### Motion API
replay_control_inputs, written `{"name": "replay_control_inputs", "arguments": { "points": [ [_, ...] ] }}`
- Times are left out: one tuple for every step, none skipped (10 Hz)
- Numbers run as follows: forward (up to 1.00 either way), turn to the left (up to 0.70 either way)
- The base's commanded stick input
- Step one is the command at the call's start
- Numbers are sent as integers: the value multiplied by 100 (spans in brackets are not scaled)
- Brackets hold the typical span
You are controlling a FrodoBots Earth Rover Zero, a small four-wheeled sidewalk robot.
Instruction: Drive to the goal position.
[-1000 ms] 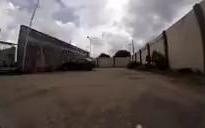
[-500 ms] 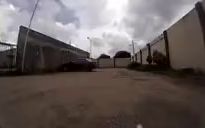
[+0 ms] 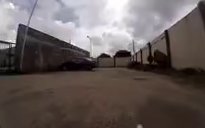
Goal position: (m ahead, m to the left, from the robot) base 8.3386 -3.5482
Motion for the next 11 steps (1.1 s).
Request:
{"name": "replay_control_inputs", "arguments": {
  "points": [
    [30, 0],
    [30, 0],
    [30, 0],
    [30, 0],
    [30, 0],
    [30, 0],
    [30, 0],
    [30, 0],
    [30, 0],
    [30, 0],
    [30, 0]
  ]
}}
